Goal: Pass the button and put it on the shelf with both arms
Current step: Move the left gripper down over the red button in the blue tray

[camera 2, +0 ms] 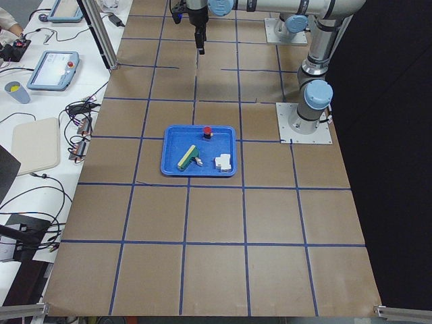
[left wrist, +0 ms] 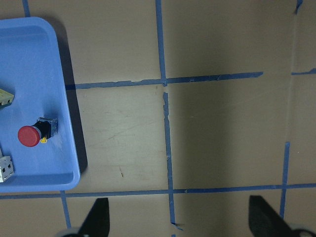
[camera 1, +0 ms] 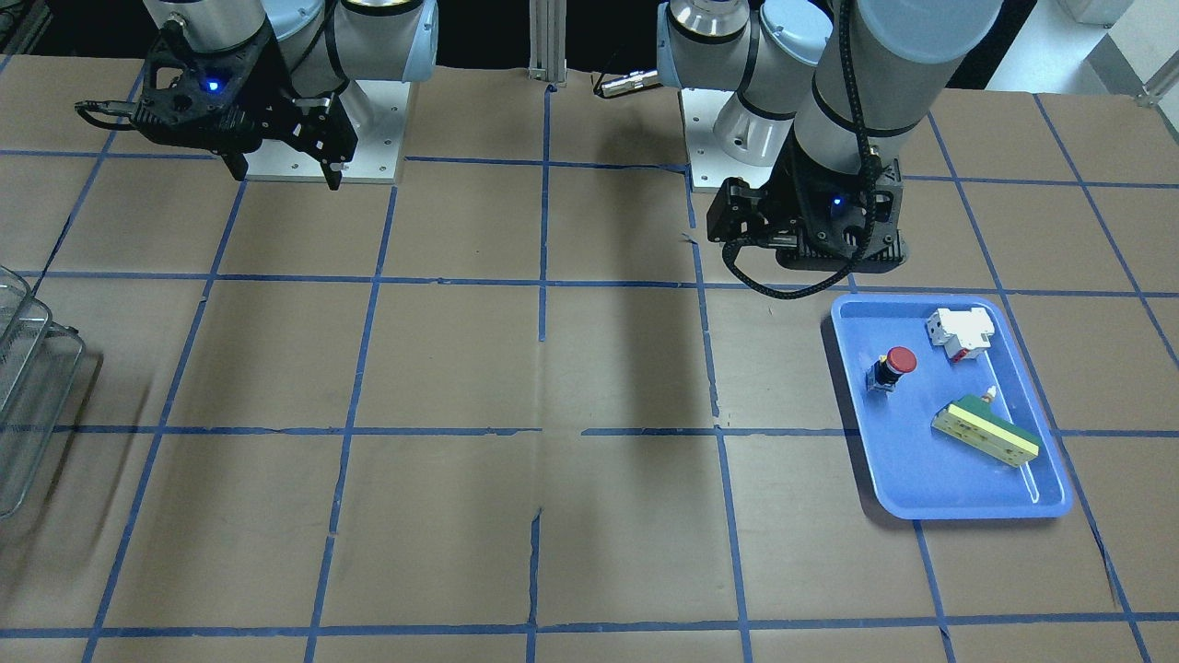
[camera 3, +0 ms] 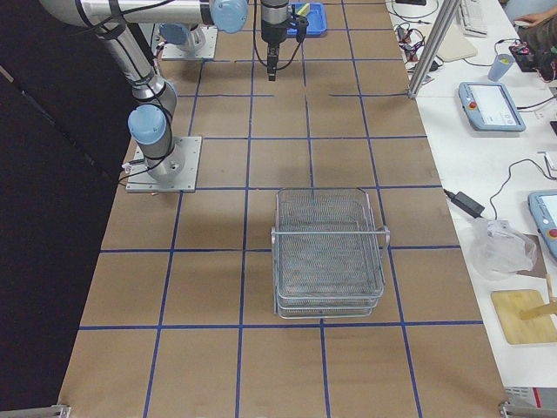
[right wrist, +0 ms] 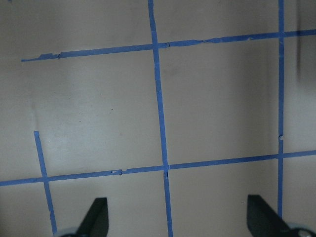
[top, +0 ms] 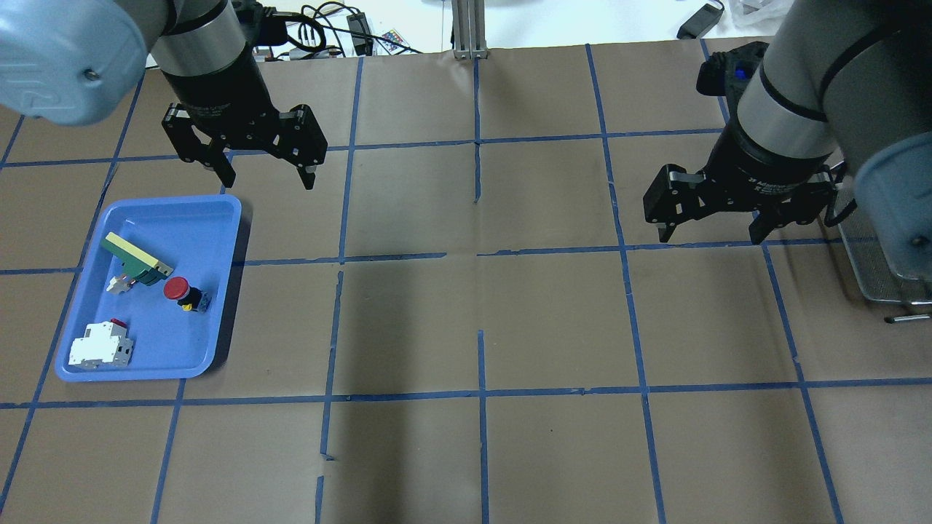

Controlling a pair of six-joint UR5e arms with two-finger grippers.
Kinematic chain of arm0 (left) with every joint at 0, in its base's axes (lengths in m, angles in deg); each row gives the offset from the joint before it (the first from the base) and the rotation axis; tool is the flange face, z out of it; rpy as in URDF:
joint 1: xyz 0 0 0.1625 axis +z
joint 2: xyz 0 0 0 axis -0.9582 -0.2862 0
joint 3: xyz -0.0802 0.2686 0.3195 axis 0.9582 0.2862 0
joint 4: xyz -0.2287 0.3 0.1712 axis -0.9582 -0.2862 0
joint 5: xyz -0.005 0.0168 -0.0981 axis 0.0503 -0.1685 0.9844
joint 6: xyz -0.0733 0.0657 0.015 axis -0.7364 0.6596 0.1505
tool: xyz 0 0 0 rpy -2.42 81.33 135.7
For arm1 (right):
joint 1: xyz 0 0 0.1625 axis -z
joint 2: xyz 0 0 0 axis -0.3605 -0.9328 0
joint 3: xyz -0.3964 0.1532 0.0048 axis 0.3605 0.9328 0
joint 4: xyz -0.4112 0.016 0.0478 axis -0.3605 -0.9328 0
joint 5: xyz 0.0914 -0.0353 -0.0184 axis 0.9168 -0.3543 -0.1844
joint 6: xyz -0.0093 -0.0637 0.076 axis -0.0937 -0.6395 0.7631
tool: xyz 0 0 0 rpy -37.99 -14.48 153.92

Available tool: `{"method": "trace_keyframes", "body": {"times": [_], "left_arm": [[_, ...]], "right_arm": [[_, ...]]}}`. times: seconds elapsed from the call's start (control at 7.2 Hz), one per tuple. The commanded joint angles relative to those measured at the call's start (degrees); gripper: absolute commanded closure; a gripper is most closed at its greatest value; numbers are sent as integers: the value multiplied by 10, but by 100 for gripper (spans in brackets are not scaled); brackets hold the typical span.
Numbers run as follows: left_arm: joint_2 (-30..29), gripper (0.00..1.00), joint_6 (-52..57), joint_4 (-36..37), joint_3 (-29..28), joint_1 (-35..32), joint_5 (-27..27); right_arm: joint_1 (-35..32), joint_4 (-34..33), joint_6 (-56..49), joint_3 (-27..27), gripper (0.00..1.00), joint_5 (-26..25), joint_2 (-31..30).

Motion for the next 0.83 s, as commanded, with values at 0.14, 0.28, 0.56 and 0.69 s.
{"method": "trace_keyframes", "body": {"times": [0.14,0.28,0.56,0.69], "left_arm": [[0,0,9,0,0,15,-5],[-4,0,25,7,0,53,-2],[-18,0,98,33,18,110,-3],[-34,0,132,93,60,140,-4]], "right_arm": [[0,0,0,0,0,1,0],[0,-1,0,-1,0,1,-3],[-1,0,1,-2,0,2,-4],[-1,-1,1,-3,0,2,-7]]}}
